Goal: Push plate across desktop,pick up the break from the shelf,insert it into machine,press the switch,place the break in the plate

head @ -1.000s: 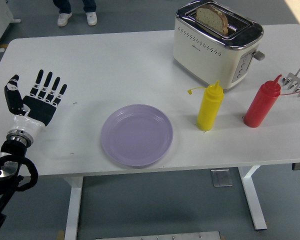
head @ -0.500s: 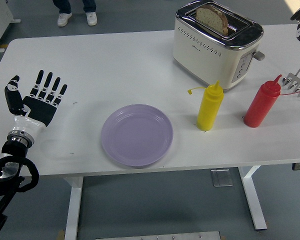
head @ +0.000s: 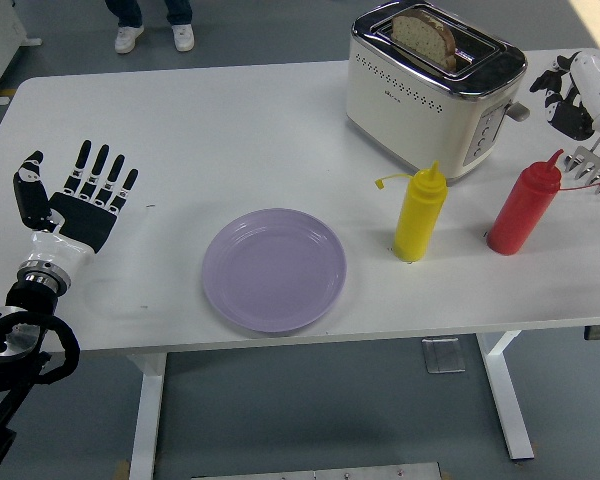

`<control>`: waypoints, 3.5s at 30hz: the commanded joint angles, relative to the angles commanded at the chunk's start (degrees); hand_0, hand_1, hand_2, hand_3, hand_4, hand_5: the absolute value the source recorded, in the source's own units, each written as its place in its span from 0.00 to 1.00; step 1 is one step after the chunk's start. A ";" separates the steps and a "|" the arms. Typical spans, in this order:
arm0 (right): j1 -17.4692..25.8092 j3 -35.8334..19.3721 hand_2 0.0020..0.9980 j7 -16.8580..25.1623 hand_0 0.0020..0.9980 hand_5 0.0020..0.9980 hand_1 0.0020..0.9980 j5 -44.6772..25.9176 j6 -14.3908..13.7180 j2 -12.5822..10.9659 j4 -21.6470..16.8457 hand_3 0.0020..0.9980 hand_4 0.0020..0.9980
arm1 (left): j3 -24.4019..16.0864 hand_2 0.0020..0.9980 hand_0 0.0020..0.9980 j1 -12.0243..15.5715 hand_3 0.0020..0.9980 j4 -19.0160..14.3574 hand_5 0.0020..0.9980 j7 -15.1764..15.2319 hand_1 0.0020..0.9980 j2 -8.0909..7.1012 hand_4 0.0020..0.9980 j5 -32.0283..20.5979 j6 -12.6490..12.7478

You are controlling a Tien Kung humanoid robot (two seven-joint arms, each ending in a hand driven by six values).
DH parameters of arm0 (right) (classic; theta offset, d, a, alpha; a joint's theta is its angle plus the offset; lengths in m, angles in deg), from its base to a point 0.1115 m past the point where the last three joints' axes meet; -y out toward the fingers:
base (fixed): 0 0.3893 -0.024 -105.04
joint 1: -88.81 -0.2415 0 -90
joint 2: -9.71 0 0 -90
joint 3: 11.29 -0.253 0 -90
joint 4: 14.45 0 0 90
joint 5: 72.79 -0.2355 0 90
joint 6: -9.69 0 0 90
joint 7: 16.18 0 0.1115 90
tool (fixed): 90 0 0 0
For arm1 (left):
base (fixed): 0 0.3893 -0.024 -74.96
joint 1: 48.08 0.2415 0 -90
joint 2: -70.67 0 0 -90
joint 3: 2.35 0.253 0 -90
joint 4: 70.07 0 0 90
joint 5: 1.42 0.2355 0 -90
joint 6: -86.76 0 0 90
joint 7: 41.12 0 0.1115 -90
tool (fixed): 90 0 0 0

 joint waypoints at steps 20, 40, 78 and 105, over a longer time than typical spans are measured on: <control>-4.74 10.45 0.55 5.72 0.19 0.00 0.27 -2.96 -3.16 2.71 10.82 0.46 0.07 | 0.09 0.73 0.82 -0.27 0.71 0.47 1.00 -0.64 0.76 0.04 0.65 -0.96 -0.09; -4.70 14.44 0.54 6.44 0.20 0.00 0.27 -6.65 -3.53 3.63 12.46 0.45 0.07 | 0.10 0.73 0.82 -0.28 0.71 0.48 1.00 -0.62 0.76 0.10 0.65 -1.14 -0.01; -4.85 14.77 0.57 7.75 0.23 0.00 0.31 -10.91 -4.79 4.46 12.58 0.47 0.07 | 0.03 0.72 0.82 -0.30 0.71 0.50 1.00 -0.51 0.76 0.12 0.65 -1.50 0.23; -4.88 -2.56 0.57 6.15 0.26 0.00 0.34 -9.92 -2.28 -0.81 1.70 0.48 0.07 | 0.30 0.72 0.81 -0.24 0.71 0.47 1.00 -0.58 0.76 0.18 0.64 -1.86 0.19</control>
